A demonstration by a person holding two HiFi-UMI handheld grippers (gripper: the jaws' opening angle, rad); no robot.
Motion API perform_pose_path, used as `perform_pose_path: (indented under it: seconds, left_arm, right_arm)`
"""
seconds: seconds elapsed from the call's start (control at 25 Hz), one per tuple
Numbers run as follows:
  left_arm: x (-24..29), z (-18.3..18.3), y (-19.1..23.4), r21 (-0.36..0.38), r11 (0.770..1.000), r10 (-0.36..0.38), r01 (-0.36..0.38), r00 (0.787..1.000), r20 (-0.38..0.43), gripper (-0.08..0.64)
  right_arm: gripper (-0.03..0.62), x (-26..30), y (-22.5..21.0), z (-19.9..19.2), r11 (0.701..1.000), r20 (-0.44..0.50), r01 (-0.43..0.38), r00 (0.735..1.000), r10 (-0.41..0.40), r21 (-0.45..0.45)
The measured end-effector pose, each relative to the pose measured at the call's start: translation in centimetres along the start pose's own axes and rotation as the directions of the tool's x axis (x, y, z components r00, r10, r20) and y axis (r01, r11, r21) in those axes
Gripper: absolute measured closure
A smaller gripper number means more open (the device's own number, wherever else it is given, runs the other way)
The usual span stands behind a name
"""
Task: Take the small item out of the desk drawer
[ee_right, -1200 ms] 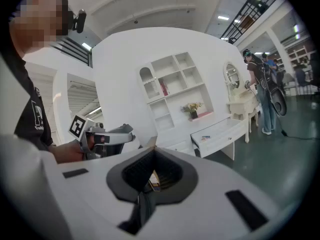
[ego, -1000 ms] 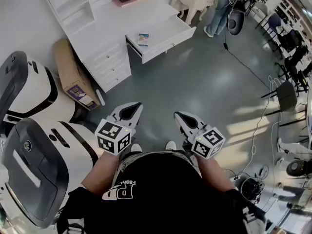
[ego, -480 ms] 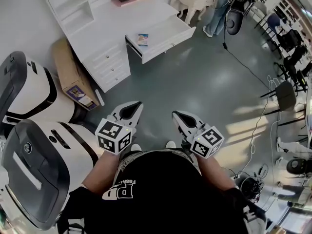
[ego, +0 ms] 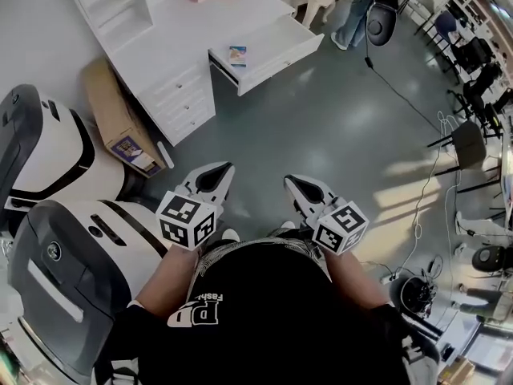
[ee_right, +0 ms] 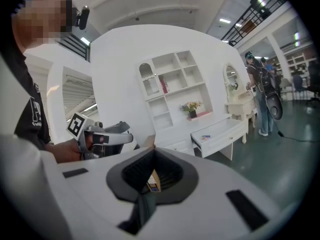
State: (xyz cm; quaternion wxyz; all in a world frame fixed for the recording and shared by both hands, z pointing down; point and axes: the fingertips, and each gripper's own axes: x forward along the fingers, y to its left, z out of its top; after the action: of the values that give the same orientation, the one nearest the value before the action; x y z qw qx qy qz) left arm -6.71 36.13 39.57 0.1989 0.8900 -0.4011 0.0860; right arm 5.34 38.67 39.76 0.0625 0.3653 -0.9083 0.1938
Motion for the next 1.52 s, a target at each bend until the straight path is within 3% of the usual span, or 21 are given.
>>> perform_pose_path:
  seconds: [0.32, 0.56, 0.92, 1.2, 1.52]
  left_arm:
    - [-1.7, -1.9, 2.1, -0.001, 1.000, 0.001, -0.001, 0.999, -0.034, 0.543]
    - [-0.7, -1.9, 3.4, -0.002, 1.000, 0.016, -0.016, 0.999, -0.040, 0.543]
    - [4.3, -0.6, 5.8, -0.018, 0.999, 0.046, -0.048, 0.995, -0.085, 0.543]
    - [9.7, 2.5, 8.1, -0.091, 0.995, 0.040, -0.047, 0.997, -0.069, 0.544]
    - [15.0, 6.0, 9.6, -0.038, 0.995, 0.086, -0.088, 0.994, -0.069, 0.543]
  right_arm:
    - [0.583, 1.4, 1.6, -1.6, 0.998, -0.024, 0.040, 0.999, -0.039, 0.038]
    - [0.583, 2.7, 0.0, -1.1, 0.998, -0.023, 0.044, 0.999, -0.043, 0.043]
    - [0.583, 6.2, -6.5, 1.4, 0.996, -0.027, 0.064, 0.998, -0.062, 0.057]
    - [0.583, 8.5, -12.3, 4.0, 0.997, -0.024, 0.049, 0.999, -0.048, 0.058]
    - [0.583, 10.8, -17.8, 6.9, 0.999, -0.013, 0.000, 1.000, 0.001, 0.043]
